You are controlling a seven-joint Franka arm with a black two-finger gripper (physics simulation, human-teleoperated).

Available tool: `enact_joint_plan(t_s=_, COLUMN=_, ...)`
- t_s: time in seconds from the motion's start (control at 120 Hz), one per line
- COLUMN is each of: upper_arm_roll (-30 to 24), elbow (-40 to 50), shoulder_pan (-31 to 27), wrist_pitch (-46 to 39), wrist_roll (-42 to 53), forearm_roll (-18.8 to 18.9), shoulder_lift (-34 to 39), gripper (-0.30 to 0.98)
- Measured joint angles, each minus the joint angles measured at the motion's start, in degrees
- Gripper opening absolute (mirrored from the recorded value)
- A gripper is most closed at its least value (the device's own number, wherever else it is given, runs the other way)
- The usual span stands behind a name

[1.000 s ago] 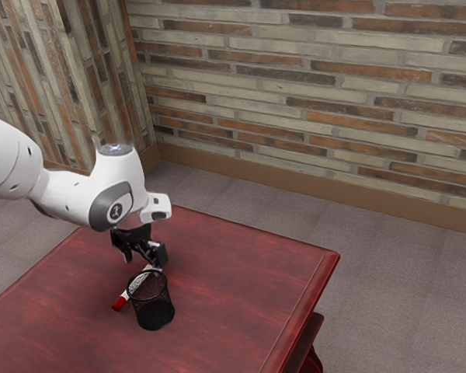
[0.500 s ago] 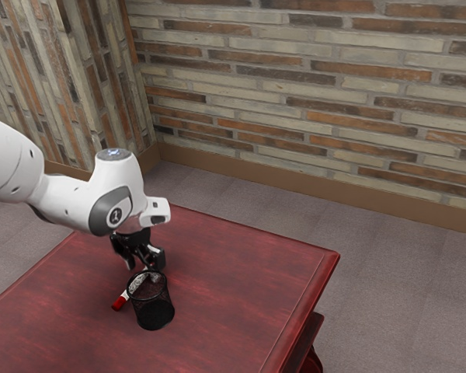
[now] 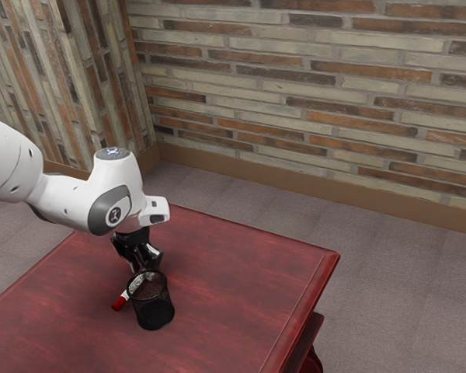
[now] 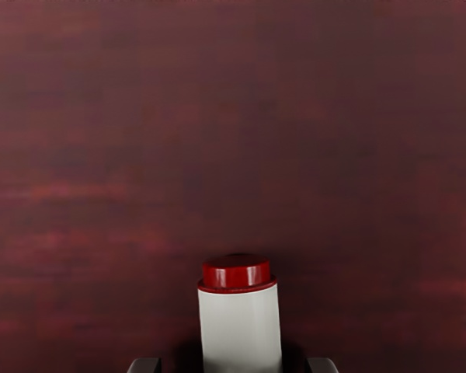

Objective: Put the marker into the pen holder.

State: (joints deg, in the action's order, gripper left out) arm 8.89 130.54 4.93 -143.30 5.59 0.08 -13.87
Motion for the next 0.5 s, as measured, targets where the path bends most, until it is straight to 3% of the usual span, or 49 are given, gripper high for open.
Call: enact_joint_plan(t_s=0.5, upper_arm_roll=0.07, elbow=0.00, shoulder_pan=0.00, wrist_pitch=-0.12, wrist_roll=0.07, forearm_roll=0.02, shoulder_lift=0.03, gripper=0.05)
